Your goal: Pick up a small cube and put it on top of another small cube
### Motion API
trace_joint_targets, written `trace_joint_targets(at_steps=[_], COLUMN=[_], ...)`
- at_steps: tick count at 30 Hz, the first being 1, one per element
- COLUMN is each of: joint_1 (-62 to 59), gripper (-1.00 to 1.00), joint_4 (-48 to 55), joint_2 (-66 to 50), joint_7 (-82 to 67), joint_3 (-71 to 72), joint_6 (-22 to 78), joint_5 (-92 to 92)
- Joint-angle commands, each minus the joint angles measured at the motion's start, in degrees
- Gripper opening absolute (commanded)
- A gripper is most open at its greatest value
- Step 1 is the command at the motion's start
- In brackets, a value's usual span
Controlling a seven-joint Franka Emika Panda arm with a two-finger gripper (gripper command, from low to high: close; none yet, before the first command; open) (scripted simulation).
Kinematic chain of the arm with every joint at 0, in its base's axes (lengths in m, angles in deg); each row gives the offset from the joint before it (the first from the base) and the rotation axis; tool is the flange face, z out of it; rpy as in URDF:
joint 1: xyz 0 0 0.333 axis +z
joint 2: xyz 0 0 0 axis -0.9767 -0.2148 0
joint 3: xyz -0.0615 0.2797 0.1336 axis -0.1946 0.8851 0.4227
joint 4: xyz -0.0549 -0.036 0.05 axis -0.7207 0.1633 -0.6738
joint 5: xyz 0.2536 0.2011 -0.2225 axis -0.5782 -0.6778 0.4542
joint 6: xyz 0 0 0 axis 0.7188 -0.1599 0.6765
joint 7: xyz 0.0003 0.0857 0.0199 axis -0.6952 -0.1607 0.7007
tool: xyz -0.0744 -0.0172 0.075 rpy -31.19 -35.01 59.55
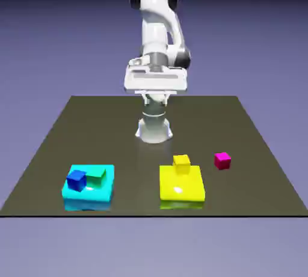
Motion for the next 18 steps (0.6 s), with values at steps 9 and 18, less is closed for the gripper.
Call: trace_joint_targets(at_steps=[9,18], joint_1=[-7.77,-15.53], gripper=[0.0,0.0], joint_4=[5.09,10.18], joint_2=[3.74,7.48], joint_7=[20.0,40.0], joint_3=[18.69,37.38], joint_6=[9.5,19.01], joint_5=[-3.51,-7.01])
